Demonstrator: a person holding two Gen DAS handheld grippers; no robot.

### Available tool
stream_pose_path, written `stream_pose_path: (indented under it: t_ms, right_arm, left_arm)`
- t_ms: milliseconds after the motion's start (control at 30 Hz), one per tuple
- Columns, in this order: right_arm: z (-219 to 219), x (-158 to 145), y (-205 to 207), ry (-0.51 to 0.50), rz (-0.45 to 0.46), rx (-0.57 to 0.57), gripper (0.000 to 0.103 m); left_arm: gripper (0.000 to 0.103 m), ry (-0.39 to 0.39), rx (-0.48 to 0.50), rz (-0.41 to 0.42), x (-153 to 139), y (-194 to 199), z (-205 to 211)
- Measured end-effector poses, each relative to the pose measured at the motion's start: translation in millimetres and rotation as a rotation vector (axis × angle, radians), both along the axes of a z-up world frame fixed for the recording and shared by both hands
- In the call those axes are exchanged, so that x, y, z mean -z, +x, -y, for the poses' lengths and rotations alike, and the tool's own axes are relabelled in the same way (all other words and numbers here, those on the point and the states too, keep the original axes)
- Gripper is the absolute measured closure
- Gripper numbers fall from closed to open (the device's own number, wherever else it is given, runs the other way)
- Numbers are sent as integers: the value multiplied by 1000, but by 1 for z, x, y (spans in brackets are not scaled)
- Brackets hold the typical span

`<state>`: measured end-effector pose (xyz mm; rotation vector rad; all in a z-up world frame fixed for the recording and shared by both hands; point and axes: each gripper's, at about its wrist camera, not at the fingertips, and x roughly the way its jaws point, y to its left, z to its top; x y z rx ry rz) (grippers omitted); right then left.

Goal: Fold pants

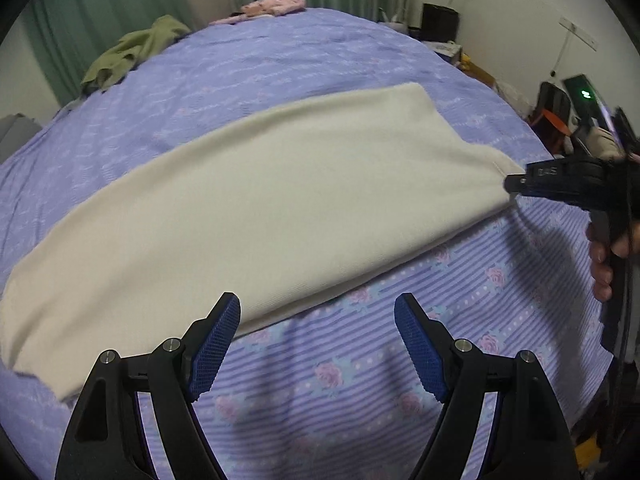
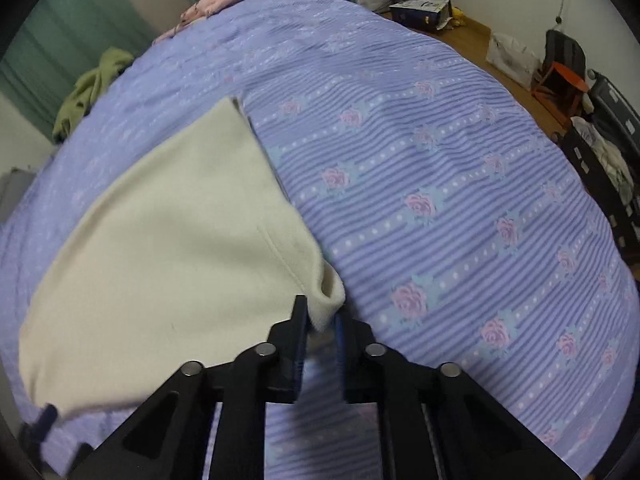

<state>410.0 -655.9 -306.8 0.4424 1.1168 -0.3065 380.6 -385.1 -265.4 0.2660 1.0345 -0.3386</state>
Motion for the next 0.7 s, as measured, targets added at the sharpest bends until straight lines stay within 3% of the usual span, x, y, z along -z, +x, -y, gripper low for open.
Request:
stream_pose_path:
  t_ms: [33, 100, 333, 433, 700]
  right_arm:
    - [-1, -8, -6, -18, 11, 10, 63]
    - [-9, -38, -21, -112, 47, 31, 46]
    - [-70, -143, -76, -218, 189, -146, 42]
    - [-111, -178, -93, -198, 247, -263, 41]
    - [-257, -216, -128, -162, 349, -576, 41]
  left_arm:
    - [24, 3, -13, 12, -6, -3, -4]
    - [24, -3, -39, 26, -20, -8, -14]
    - [21, -88, -184, 76, -92, -45, -76]
    - [19, -135, -247, 86, -117, -63, -111]
    - [16, -146, -430, 144, -153, -105, -248]
